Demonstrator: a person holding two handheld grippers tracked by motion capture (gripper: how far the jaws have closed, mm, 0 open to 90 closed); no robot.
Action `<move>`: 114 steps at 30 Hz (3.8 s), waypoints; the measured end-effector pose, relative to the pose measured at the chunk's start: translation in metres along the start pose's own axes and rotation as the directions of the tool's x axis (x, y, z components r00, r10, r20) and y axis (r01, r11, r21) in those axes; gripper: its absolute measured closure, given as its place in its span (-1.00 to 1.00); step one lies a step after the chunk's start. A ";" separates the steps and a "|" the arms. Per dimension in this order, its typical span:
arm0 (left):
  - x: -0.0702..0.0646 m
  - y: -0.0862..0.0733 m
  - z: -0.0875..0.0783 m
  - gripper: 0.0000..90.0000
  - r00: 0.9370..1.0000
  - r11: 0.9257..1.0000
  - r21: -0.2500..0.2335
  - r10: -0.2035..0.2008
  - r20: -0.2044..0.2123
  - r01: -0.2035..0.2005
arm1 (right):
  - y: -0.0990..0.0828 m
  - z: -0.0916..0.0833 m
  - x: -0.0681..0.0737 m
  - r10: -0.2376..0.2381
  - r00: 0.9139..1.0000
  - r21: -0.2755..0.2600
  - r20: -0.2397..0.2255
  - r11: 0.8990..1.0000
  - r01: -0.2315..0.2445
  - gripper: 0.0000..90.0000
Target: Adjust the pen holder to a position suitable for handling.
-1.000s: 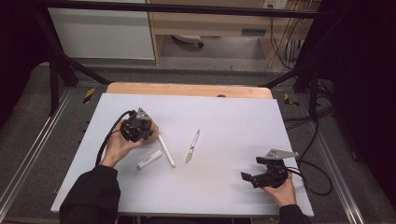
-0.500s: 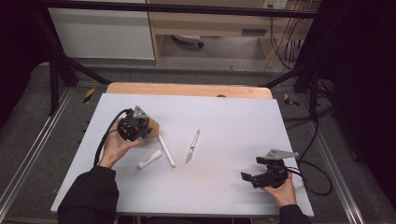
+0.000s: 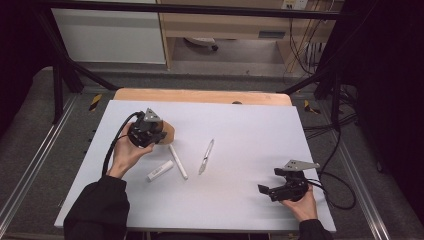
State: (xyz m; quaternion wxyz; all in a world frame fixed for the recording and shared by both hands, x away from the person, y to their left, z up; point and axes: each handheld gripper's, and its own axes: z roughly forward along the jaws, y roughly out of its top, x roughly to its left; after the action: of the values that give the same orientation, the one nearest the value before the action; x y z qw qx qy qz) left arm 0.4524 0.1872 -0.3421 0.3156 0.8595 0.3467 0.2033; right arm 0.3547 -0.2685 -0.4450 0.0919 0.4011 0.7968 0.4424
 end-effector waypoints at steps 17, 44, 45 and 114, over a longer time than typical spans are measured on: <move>-0.033 0.038 0.032 0.79 0.999 1.000 0.018 0.017 0.029 -0.017 | 0.000 0.000 0.000 -0.002 1.000 -0.001 -0.001 1.000 0.002 -0.99; -0.053 0.048 0.079 0.78 0.999 0.996 0.084 0.005 0.049 -0.009 | 0.000 -0.001 0.000 0.000 1.000 -0.001 -0.004 1.000 0.000 -0.99; -0.053 0.048 0.079 0.78 0.999 0.996 0.084 0.005 0.049 -0.009 | 0.000 -0.001 0.000 0.000 1.000 -0.002 -0.004 1.000 0.000 -0.99; -0.026 -0.070 0.001 -0.83 0.991 0.997 0.001 -0.074 0.115 0.075 | 0.000 0.000 0.001 0.007 1.000 -0.002 0.006 1.000 -0.007 -0.99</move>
State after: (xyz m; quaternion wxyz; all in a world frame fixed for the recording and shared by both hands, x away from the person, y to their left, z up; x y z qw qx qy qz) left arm 0.4033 0.2072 -0.3940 0.3438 0.8558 0.3594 0.1421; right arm 0.3542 -0.2684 -0.4446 0.0929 0.4051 0.7948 0.4422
